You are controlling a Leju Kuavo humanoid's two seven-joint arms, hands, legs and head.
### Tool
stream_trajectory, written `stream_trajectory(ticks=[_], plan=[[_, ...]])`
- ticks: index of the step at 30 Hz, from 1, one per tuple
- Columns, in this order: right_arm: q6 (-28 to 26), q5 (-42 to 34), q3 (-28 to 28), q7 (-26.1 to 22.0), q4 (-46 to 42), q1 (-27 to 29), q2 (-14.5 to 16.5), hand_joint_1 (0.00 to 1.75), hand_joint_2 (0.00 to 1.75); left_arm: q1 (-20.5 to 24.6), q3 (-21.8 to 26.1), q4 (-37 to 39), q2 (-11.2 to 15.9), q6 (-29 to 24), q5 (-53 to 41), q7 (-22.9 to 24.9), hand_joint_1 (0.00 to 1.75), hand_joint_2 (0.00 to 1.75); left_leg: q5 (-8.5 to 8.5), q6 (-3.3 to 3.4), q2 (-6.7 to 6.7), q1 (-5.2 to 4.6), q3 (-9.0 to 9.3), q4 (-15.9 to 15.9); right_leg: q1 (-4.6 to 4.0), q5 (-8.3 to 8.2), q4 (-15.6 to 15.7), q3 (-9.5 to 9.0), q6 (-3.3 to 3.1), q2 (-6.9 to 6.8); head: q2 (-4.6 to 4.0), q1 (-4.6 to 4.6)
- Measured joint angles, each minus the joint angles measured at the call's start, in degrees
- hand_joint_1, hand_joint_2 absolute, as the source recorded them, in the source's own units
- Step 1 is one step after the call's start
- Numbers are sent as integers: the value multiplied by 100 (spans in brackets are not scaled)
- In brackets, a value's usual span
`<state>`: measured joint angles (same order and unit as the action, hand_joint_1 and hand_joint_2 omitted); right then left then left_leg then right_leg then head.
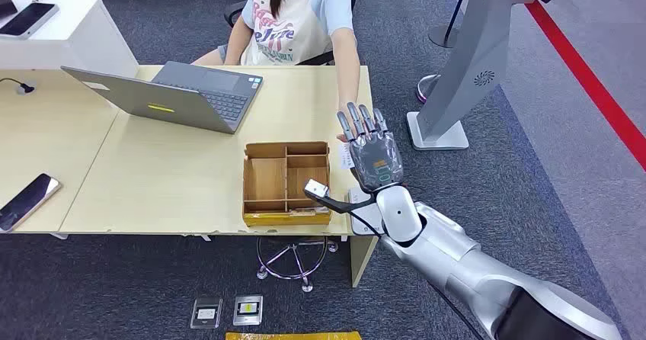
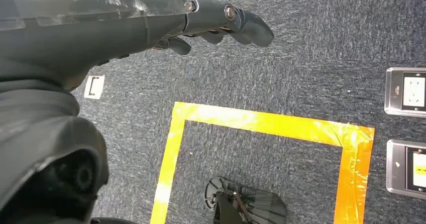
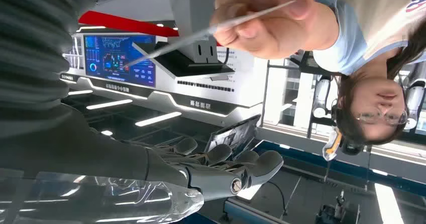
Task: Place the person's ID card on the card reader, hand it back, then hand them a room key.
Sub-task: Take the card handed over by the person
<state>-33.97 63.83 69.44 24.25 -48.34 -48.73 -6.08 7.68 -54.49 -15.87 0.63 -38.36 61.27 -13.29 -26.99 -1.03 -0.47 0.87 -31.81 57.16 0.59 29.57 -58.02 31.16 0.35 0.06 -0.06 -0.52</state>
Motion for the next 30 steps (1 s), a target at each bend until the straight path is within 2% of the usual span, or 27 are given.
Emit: stream_trajectory(ticks=[14,18,20,30], plan=[[1,-20,1,-57,30,0,13,0,175,-1,2,-2,0,0,30,7,0,0,0,0,0,0,0,0,0,0,0,0,0,0,0,0],[2,-75,2,-97,53,0,41,168,175,-2,24,-2,0,0,57,7,0,0,0,0,0,0,-1,0,0,0,0,-1,0,-1,1,0],[5,-142,2,-121,69,0,57,175,175,-3,33,-2,0,0,59,7,0,0,0,0,0,0,-1,0,0,0,0,-1,0,-1,1,0],[-13,-368,2,-169,126,-1,99,175,175,-3,42,-2,0,0,58,7,0,0,0,0,0,0,-1,0,0,0,0,-1,0,-1,2,0]])
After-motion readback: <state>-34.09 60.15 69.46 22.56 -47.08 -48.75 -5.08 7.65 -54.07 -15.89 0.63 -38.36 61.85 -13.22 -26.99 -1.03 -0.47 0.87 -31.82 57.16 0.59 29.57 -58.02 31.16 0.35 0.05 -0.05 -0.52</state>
